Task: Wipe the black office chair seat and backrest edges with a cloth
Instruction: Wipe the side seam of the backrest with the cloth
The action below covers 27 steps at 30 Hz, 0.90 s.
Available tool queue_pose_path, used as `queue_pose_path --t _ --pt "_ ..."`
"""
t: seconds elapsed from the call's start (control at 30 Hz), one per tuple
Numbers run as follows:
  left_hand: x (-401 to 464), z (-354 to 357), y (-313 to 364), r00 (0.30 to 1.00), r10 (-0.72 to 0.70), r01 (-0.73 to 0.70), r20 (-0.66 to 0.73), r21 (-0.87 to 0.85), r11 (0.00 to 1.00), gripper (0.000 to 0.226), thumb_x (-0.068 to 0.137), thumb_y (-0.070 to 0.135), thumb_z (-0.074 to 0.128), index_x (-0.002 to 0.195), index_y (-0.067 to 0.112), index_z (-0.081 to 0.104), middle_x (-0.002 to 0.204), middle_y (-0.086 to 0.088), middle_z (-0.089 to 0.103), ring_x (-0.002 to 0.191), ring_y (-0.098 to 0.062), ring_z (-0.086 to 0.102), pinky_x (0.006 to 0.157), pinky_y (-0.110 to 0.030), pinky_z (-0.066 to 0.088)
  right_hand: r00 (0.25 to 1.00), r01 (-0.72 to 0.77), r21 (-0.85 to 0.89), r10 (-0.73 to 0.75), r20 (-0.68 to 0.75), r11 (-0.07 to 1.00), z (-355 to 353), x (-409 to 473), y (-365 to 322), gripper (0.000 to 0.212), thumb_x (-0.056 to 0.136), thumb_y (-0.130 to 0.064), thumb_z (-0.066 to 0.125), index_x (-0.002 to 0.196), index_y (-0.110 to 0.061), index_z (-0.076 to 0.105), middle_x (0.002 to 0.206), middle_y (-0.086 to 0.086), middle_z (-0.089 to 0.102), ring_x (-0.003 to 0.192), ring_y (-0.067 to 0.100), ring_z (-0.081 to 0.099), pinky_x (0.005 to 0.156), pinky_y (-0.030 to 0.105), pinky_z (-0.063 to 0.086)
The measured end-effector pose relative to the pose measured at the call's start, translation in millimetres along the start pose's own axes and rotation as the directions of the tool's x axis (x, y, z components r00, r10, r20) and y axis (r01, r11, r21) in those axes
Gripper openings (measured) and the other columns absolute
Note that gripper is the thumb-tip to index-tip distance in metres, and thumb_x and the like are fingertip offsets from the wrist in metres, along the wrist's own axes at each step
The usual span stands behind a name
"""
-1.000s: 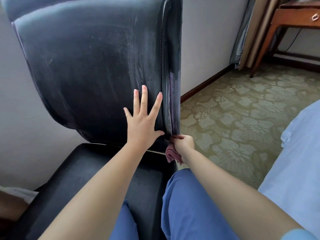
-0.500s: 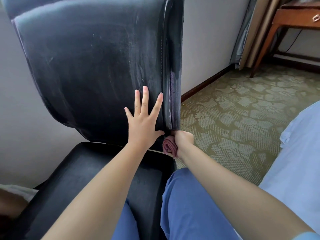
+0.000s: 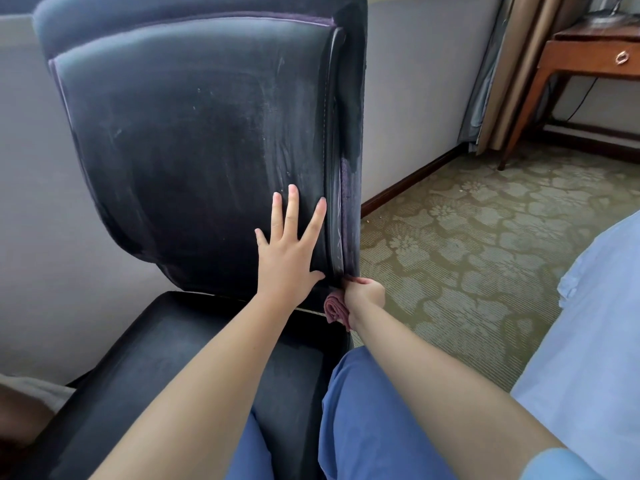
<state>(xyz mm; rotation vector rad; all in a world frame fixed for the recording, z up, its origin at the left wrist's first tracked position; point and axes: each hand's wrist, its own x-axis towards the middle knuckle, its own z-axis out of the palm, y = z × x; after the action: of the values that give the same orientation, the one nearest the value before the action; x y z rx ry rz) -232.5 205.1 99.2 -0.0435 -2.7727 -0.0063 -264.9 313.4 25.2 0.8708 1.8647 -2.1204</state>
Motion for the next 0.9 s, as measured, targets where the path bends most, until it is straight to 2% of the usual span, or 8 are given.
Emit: queue_pose_path --t 0.13,0.23,0.43,0.53,0.73,0.8,0.9 --pt "3 6 -2 1.000 0.000 0.001 -0.027 0.006 1.000 0.129 0.066 0.040 0.084 0.144 0.036 -0.019 0.155 -0.006 -0.023 0.145 -0.034 -0.016 0.104 -0.068 0.028 0.996 -0.023 0.024 0.025 -0.082 0.999 6 15 2 0.023 0.080 -0.016 0.070 0.101 -0.008 0.063 0.094 0.012 0.067 0.082 0.029 0.065 0.073 0.036 0.057" --pt "7 6 -4 1.000 -0.004 0.004 -0.019 -0.003 1.000 0.127 0.068 0.039 0.082 0.143 0.037 -0.020 0.156 -0.007 -0.023 0.145 -0.034 -0.018 0.105 -0.069 0.027 0.997 -0.036 0.041 0.039 -0.070 0.998 10 20 4 0.026 0.079 -0.018 0.070 0.102 -0.009 0.060 0.098 0.012 0.065 0.085 0.029 0.065 0.076 0.038 0.057" --pt "7 7 -6 0.999 -0.002 0.002 -0.038 -0.010 1.000 0.128 0.064 0.038 0.085 0.146 0.037 -0.013 0.158 -0.009 -0.017 0.145 -0.035 -0.013 0.101 -0.070 0.029 1.000 -0.010 0.082 0.011 -0.004 0.997 3 11 0 0.020 0.080 -0.018 0.072 0.086 -0.018 0.052 0.087 0.005 0.063 0.082 0.024 0.063 0.079 0.037 0.055" --pt "5 4 -5 1.000 -0.001 0.001 -0.031 -0.006 1.000 0.129 0.064 0.038 0.085 0.145 0.037 -0.015 0.158 -0.009 -0.018 0.145 -0.034 -0.015 0.102 -0.070 0.028 1.000 -0.004 0.126 0.003 0.010 0.992 1 -4 -3 0.020 0.078 -0.017 0.074 0.083 -0.017 0.054 0.086 0.007 0.065 0.080 0.026 0.064 0.078 0.039 0.056" --pt "-2 -6 -3 1.000 0.012 -0.012 0.003 0.012 1.000 0.123 0.071 0.036 0.081 0.147 0.036 -0.016 0.156 -0.007 -0.024 0.144 -0.032 -0.020 0.105 -0.065 0.031 0.996 -0.052 0.235 0.034 0.081 0.971 -8 -33 -17 0.016 0.079 -0.010 0.072 0.088 -0.013 0.060 0.088 0.010 0.067 0.072 0.025 0.065 0.053 0.026 0.049" --pt "-2 -9 -5 1.000 0.017 -0.017 0.008 0.005 1.000 0.119 0.074 0.033 0.080 0.149 0.036 -0.012 0.156 -0.005 -0.025 0.144 -0.030 -0.020 0.106 -0.063 0.032 0.993 -0.050 0.273 0.018 0.118 0.961 -9 -42 -28 0.017 0.078 -0.010 0.073 0.090 -0.011 0.061 0.087 0.010 0.067 0.072 0.024 0.065 0.055 0.027 0.051" --pt "-4 -10 -6 1.000 0.019 -0.019 -0.021 -0.021 1.000 0.115 0.074 0.028 0.080 0.151 0.036 -0.004 0.158 -0.004 -0.019 0.146 -0.029 -0.015 0.103 -0.060 0.037 0.988 0.024 0.287 -0.067 0.140 0.958 -7 -48 -41 0.020 0.077 -0.012 0.076 0.091 -0.011 0.062 0.090 0.010 0.067 0.082 0.027 0.067 0.069 0.035 0.057"
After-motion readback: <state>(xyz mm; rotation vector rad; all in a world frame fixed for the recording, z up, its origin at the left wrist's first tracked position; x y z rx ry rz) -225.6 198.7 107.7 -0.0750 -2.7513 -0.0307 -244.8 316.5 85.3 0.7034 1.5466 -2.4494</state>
